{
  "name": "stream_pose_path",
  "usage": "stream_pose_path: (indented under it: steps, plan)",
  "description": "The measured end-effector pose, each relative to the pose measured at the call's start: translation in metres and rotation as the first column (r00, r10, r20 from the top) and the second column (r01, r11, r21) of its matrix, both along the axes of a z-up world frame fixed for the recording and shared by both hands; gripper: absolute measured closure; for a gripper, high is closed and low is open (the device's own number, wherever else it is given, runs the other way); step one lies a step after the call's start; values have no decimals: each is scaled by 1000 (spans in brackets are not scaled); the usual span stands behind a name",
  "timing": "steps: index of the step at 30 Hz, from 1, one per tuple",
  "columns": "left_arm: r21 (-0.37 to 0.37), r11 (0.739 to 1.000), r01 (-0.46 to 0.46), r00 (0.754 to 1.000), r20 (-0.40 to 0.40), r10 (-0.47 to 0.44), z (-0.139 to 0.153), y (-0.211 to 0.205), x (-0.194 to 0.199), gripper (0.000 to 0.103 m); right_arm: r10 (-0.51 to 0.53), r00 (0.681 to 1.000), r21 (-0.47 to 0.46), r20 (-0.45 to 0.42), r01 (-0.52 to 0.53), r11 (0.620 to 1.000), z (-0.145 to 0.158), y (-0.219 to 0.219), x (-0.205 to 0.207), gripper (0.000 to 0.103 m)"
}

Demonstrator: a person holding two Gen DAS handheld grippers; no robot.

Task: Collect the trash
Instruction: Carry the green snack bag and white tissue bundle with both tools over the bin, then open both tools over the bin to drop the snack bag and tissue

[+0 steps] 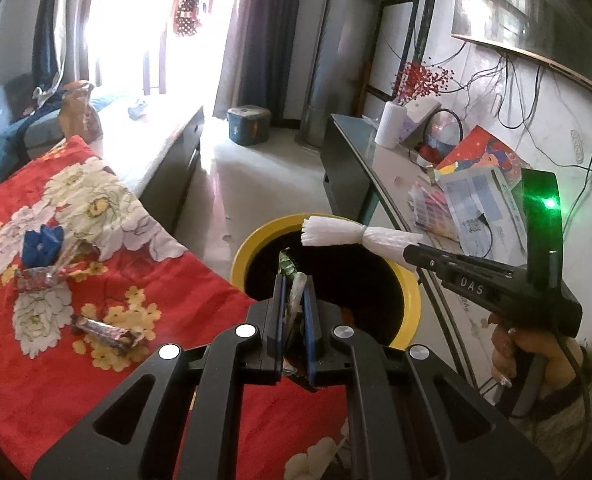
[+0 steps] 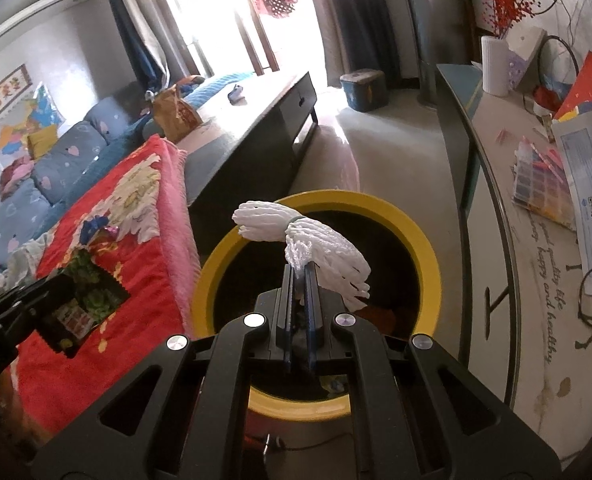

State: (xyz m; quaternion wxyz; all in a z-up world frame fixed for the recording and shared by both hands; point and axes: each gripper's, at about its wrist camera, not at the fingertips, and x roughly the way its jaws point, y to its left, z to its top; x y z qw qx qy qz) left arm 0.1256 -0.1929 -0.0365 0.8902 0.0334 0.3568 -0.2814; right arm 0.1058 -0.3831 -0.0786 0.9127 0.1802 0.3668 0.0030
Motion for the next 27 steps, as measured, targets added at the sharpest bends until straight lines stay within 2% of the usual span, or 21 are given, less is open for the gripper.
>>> stream_pose_path:
  steps: [18,20,22,24,27]
  plan:
    - [3,998,62,998,-32,-61,-20,-45,30,94,13,998,28,-54,-11,1000,-15,-5,2,98]
    - [2,998,64,997,-35,-64,-21,-49,34,87,2,998,27,-56,-1,1000,-15,-5,2,88]
    - [-3,998,56,998,-41,-56,-23,-49,39,50,-5,999,28,-53,6,1000,-15,-6,2,83]
    - [-21,999,51,998,-43,-51,-22,-45,39,46,-10,999,24,-46,12,1000,-13,-7,1,80]
    - [-20,1000,20,999,-30,-21,-21,-36,38,28,-22,999,21,-31,22,1000,-11,-9,-1,72]
